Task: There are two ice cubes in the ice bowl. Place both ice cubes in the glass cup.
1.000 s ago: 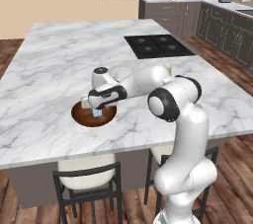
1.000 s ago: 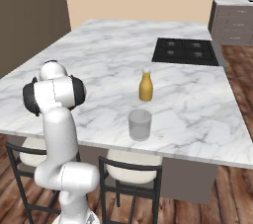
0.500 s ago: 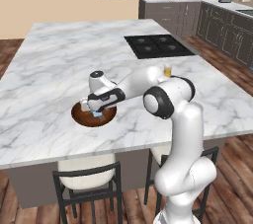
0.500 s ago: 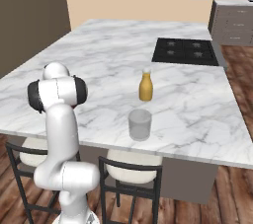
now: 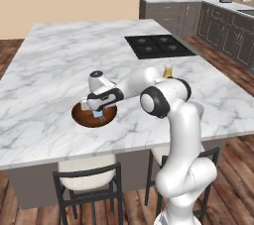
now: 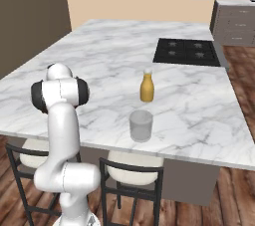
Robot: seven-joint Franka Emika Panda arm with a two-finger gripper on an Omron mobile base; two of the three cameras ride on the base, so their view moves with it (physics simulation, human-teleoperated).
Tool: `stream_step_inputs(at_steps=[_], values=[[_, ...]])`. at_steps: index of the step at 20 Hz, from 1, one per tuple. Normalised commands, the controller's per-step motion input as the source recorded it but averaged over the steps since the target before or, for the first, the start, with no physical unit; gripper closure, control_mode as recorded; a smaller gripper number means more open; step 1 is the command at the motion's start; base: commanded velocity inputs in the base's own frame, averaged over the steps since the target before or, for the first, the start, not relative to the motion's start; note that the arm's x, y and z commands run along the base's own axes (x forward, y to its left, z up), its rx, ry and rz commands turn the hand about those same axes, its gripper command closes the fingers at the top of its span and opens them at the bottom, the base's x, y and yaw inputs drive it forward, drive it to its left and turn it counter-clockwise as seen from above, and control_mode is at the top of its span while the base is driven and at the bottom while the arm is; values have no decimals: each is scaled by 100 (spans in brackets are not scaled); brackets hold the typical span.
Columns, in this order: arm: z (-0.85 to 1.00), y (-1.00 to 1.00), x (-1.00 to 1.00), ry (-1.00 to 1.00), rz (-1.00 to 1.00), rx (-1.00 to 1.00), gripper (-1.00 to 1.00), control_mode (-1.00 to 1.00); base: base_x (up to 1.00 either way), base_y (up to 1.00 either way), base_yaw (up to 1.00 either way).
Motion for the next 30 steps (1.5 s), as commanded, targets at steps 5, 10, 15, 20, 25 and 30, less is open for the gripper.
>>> stream_step_inputs(at_steps=[5, 10, 15, 20, 25, 30], values=[[-17, 5, 2, 1, 0, 0, -100, -100, 0, 0, 0], [-14, 0, -5, 0, 0, 0, -100, -100, 0, 0, 0], [-1, 0, -2, 1, 0, 0, 100, -100, 0, 0, 0], [3, 0, -18, -5, 0, 0, 100, -100, 0, 0, 0], [71, -11, -52, -16, -1, 3, 100, -100, 0, 0, 0], [100, -47, -67, -8, -8, 12, 100, -100, 0, 0, 0]])
